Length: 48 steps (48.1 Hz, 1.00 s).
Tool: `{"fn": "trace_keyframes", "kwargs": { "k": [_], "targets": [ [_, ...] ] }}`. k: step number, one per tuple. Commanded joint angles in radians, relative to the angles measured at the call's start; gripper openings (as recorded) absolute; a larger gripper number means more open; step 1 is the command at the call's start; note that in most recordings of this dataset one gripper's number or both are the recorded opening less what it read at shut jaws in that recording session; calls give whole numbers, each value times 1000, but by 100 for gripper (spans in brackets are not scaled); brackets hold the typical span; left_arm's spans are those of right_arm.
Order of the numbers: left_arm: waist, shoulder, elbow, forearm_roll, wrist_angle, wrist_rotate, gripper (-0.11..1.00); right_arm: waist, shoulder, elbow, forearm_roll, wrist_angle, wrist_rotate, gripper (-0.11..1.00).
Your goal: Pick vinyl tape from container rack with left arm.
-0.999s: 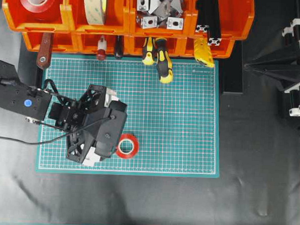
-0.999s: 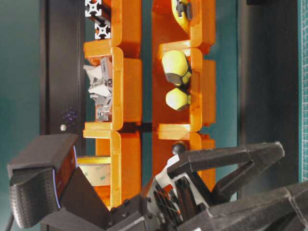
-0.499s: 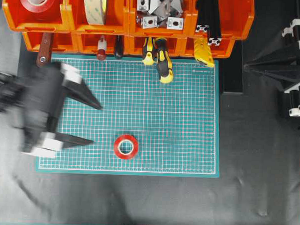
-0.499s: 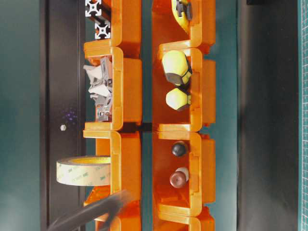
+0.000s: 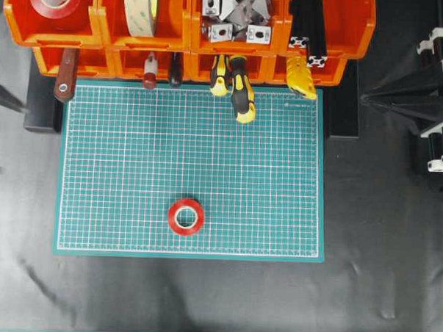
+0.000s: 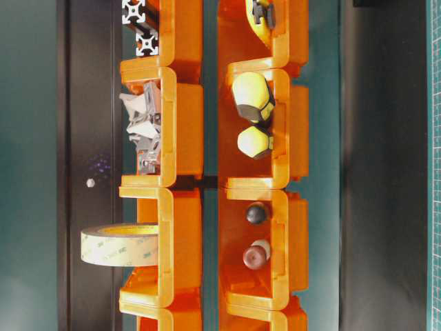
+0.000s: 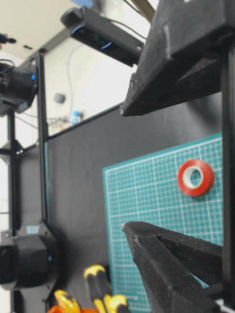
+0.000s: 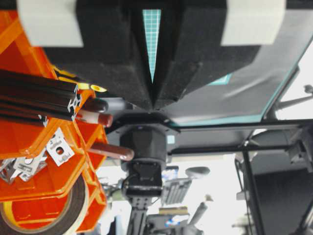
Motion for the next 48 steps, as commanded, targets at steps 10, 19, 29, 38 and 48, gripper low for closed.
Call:
{"fn": "trace_keyframes", "kwargs": {
  "k": [10, 19, 29, 38, 48],
  "targets": [
    [49, -204, 86, 0, 66, 2, 83, 0, 3, -18, 3, -3, 2, 1],
    [97, -282, 133, -2, 67, 2, 83, 0, 3, -12, 3, -2, 2, 1],
    [106, -302, 147, -2, 71, 3, 83, 0, 2, -6, 3, -3, 2, 1],
    [106, -311, 147, -2, 71, 5, 83, 0, -2, -6, 3, -3, 2, 1],
    [106, -321, 155, -2, 81, 2, 83, 0, -5, -6, 3, -3, 3, 1]
  ]
}}
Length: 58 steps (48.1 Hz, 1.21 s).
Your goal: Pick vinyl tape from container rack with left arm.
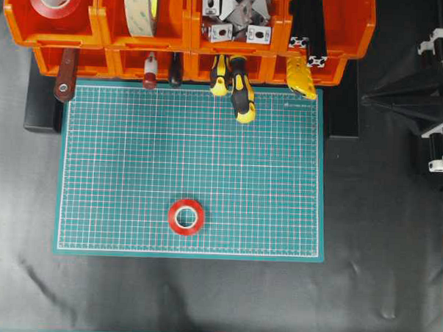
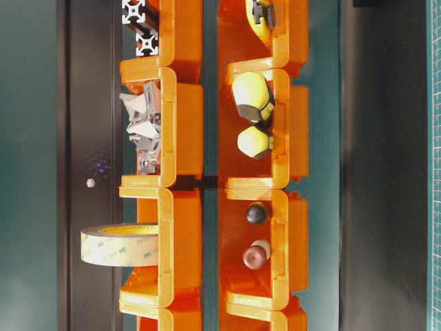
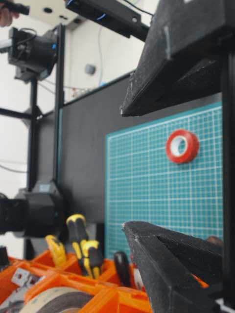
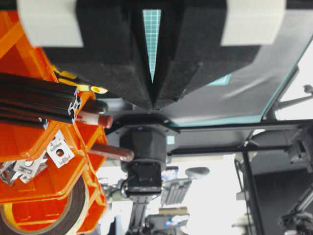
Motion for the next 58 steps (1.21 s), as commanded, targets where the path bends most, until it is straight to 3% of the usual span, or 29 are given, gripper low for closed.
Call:
{"fn": "trace_keyframes", "kwargs": {
  "k": [1, 48, 58],
  "targets": [
    [2, 3, -9, 0, 5, -2, 83, 0, 3, -12, 2, -3, 2, 1],
    [2, 18, 32, 0, -37, -32, 83, 55, -11, -5, 2, -41, -2, 1],
    [2, 21, 40, 0, -91, -21, 83, 58, -21, -8, 2, -34, -2, 1]
  ]
}}
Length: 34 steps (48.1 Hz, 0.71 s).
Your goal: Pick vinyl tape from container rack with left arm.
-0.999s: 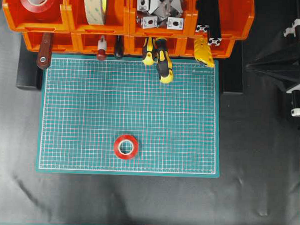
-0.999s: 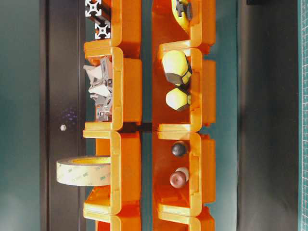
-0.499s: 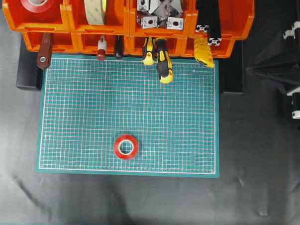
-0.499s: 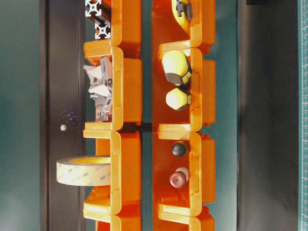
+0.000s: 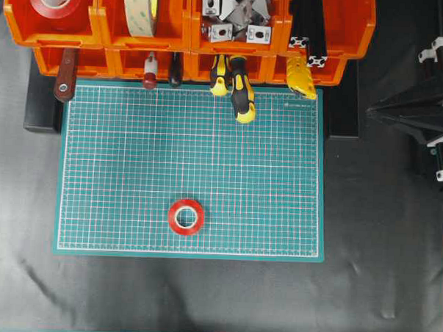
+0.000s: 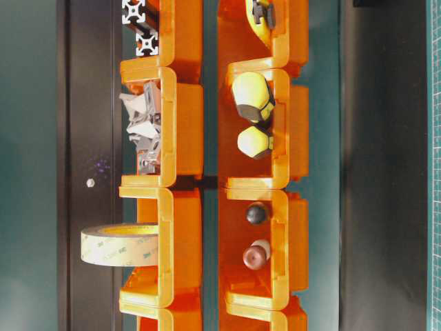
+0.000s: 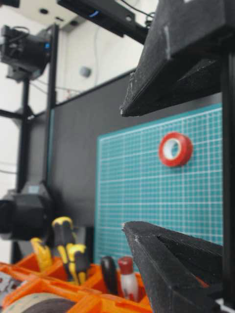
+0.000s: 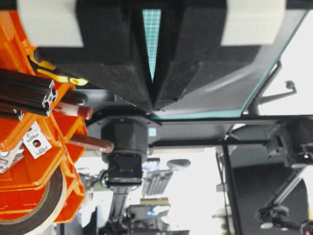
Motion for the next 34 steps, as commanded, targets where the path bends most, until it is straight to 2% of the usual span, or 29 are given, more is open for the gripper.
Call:
{"fn": "trace_keyframes", "kwargs": {
  "k": [1, 9, 19, 34],
  "targets": [
    [2, 17, -6, -3, -40, 3, 83, 8, -5, -18, 3, -5, -3, 1],
    [2, 12, 20, -3, -86, -15, 83, 9, -17, -14, 2, 44, -2, 1],
    [2, 12, 32, -5, -84, -52, 83, 8, -20, -15, 2, 146, -2, 1],
    [2, -6, 31, -5, -92, -69, 83, 9, -20, -14, 2, 170, -2, 1]
  ]
}}
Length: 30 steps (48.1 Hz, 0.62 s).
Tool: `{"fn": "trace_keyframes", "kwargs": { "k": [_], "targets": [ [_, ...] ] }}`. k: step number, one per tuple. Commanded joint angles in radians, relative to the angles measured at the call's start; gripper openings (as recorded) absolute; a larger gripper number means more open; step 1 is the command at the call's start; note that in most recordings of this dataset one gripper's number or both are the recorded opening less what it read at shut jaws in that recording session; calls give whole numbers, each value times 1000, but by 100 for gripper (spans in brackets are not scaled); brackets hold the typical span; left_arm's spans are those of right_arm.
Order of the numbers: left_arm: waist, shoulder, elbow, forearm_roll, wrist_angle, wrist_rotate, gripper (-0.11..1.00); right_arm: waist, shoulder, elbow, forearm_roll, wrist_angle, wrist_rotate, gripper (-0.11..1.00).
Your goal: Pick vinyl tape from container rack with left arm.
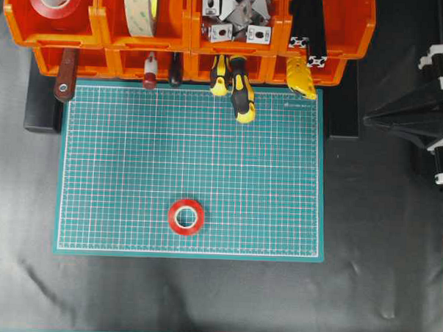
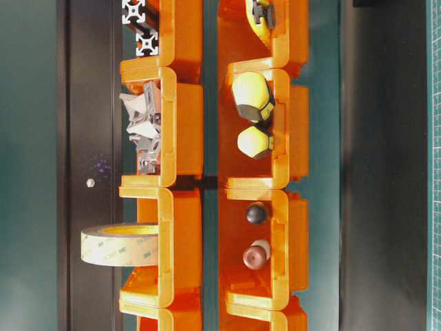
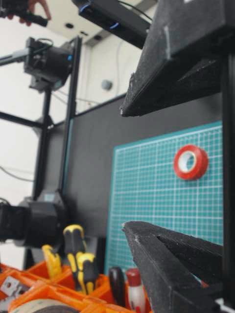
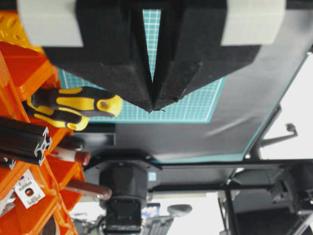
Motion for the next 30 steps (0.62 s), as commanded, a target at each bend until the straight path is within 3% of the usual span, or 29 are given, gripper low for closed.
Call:
{"fn": "trace_keyframes", "kwargs": {
  "k": [1, 30],
  "targets": [
    [2, 2, -11, -2, -11, -2, 83, 2, 6, -14, -2, 5, 0, 1],
    [9, -5, 32, -2, 40, -2, 83, 2, 6, -12, 0, 8, -3, 1]
  ]
}}
